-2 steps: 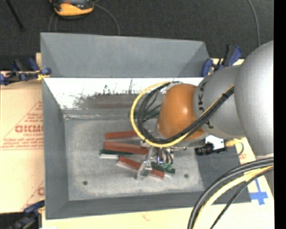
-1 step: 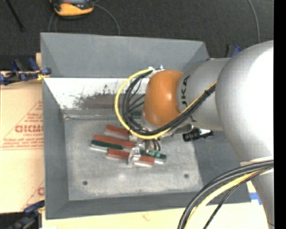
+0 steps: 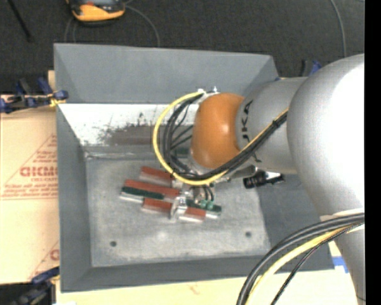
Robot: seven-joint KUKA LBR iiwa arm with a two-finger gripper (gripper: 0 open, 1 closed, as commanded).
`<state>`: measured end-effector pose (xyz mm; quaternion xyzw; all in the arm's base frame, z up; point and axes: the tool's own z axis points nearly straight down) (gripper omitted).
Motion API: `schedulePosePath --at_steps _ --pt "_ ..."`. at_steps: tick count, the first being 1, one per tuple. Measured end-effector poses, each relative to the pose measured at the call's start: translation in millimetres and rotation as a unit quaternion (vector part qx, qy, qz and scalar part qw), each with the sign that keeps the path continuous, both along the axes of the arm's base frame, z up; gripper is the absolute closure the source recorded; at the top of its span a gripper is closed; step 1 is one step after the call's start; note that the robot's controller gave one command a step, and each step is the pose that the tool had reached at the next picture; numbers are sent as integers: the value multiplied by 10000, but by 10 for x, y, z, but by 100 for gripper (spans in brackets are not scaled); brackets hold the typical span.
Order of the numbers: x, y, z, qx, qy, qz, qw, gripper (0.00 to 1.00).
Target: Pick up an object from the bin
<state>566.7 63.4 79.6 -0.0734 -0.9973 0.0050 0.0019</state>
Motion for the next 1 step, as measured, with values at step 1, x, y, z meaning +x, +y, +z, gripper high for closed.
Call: schedulePosePath --at_steps 1 --pt "-6 -2 18 2 -1 -3 10000 100"
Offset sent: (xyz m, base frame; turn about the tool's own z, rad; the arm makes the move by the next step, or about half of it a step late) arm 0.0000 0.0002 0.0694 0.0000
